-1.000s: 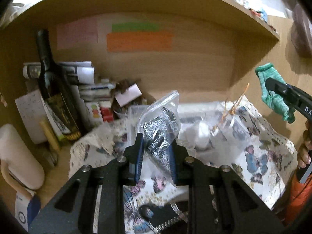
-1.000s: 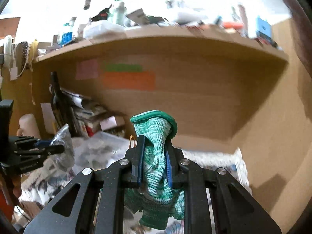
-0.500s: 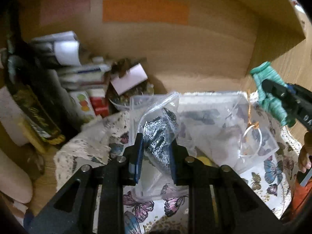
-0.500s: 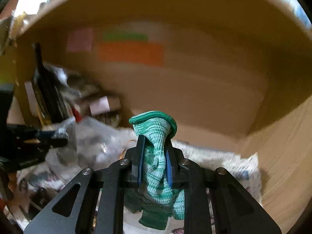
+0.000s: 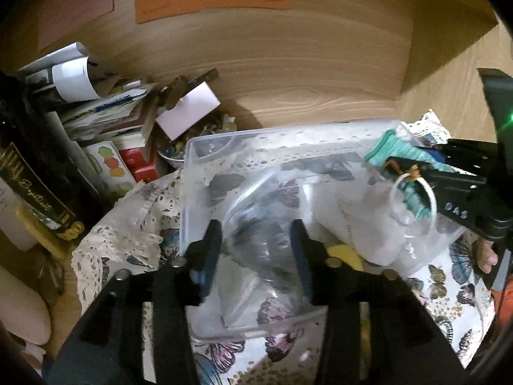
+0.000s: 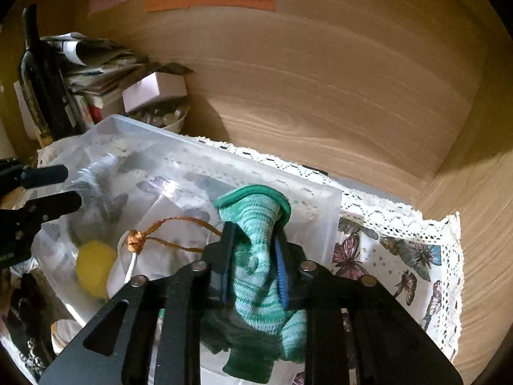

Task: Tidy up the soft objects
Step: 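Carry the bag and green sock into the clear box and release both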

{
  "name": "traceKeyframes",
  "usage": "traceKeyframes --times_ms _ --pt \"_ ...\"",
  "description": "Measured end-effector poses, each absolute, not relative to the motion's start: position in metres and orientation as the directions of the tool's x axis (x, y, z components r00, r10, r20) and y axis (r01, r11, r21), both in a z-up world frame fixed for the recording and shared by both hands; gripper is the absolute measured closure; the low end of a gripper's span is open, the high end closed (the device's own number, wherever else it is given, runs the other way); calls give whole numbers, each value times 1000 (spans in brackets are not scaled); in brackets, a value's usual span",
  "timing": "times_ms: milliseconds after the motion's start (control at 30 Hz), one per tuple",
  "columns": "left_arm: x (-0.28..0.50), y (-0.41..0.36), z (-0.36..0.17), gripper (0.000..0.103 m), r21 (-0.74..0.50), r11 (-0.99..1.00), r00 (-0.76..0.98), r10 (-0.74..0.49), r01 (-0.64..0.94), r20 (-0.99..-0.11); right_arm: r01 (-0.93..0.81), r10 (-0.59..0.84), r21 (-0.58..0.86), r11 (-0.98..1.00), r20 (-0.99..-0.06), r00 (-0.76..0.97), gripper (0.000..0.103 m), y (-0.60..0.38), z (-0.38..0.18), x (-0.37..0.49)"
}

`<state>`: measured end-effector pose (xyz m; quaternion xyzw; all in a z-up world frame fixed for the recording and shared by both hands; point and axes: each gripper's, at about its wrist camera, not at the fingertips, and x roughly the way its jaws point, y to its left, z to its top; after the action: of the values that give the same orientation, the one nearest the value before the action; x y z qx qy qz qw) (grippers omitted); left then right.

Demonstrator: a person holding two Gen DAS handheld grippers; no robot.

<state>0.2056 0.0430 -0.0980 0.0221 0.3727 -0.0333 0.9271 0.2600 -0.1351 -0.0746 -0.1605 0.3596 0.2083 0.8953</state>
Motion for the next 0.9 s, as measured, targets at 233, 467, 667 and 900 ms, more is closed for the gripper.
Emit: traceKeyframes --times_ms 233,467,667,900 --pt "180 34 -76 6 35 996 771 -41 81 -636 -488 269 -138 862 -691 671 49 -142 -65 244" --pt "139 35 -55 0 51 997 821 -25 66 -571 -472 271 -185 862 -619 737 30 -160 -43 202" --pt "113 47 -65 0 2 999 812 -40 51 -583 -470 310 -132 873 -594 742 24 -182 -40 170" --pt "101 56 -114 0 -100 995 707 -91 28 -701 -541 374 -68 838 -649 663 22 -169 -68 150"
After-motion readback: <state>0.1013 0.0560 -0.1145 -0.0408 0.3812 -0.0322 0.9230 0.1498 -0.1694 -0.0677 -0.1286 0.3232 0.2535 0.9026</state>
